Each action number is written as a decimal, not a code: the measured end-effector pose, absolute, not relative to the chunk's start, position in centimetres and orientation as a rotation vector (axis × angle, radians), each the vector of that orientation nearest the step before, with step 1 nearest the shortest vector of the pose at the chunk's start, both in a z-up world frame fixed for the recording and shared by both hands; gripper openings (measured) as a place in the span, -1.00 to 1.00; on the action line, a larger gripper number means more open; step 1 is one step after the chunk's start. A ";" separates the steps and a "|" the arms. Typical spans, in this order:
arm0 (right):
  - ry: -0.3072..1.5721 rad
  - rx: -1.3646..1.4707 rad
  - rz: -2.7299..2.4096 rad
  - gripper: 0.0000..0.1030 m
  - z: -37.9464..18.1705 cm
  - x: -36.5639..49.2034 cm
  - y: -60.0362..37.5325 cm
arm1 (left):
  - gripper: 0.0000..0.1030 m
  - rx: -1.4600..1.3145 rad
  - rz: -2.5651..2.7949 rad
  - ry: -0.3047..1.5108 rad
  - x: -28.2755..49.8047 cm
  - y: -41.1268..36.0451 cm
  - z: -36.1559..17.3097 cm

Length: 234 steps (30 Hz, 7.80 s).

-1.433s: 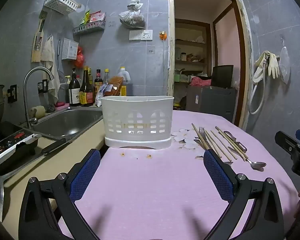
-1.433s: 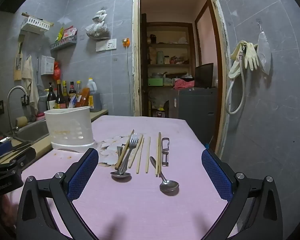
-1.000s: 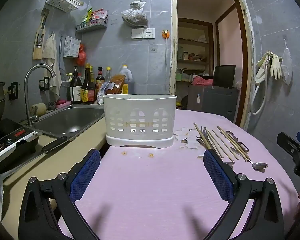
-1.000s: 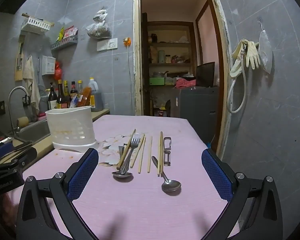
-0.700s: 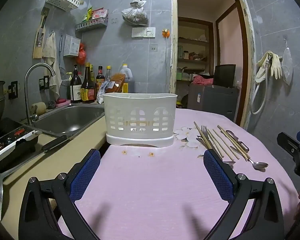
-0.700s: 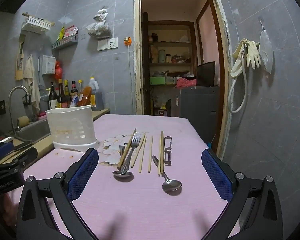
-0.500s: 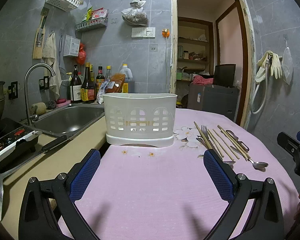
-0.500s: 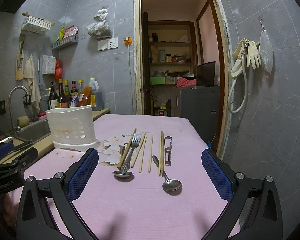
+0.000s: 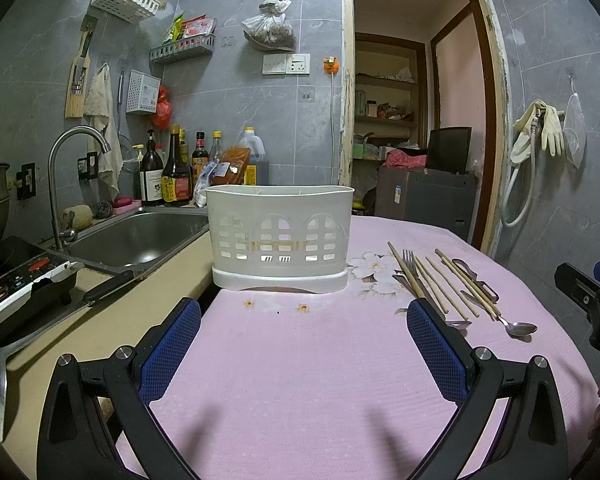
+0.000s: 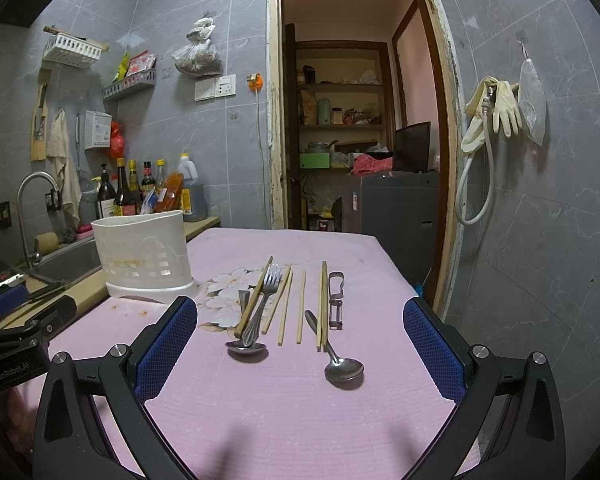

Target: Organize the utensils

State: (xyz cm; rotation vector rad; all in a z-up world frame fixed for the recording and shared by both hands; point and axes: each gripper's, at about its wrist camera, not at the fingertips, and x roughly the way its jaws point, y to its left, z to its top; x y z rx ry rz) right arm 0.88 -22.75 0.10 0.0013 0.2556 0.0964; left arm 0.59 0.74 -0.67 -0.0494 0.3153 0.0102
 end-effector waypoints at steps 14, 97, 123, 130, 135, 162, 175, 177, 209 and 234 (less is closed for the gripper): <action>0.258 0.003 0.098 1.00 0.1 0.9 -22.8 | 0.96 -0.048 0.012 0.316 0.7 0.9 -0.8; 0.573 -0.081 0.152 0.32 1.2 20.2 -28.9 | 0.14 0.022 -0.357 0.654 21.7 -8.1 0.2; 0.889 -0.090 0.275 -0.49 -4.2 27.1 -27.7 | -0.86 -0.055 -0.359 0.966 29.2 -8.4 -4.8; 0.918 -0.102 0.279 -0.56 -4.4 27.7 -27.6 | -0.86 -0.055 -0.363 1.002 29.8 -8.8 -4.5; 0.963 -0.114 0.260 -0.44 -5.1 29.0 -27.0 | -0.86 -0.041 -0.342 1.034 30.9 -9.3 -4.5; 0.577 0.121 0.320 -0.63 0.3 20.3 -27.9 | -0.92 -0.208 -0.421 0.654 22.6 -5.7 0.9; 0.246 0.104 0.447 -0.63 7.3 18.2 -21.0 | -0.91 -0.284 -0.317 0.344 19.3 0.6 8.5; 0.230 0.112 0.478 -0.63 7.9 18.5 -19.6 | -0.91 -0.300 -0.288 0.307 19.4 2.1 9.5; 0.179 0.096 0.456 -0.63 5.0 22.7 -5.7 | -0.91 -0.399 0.154 0.092 22.1 15.4 5.9; 0.211 0.190 0.581 -0.63 4.9 23.2 -6.7 | -0.91 -0.326 0.144 0.244 21.2 13.8 3.7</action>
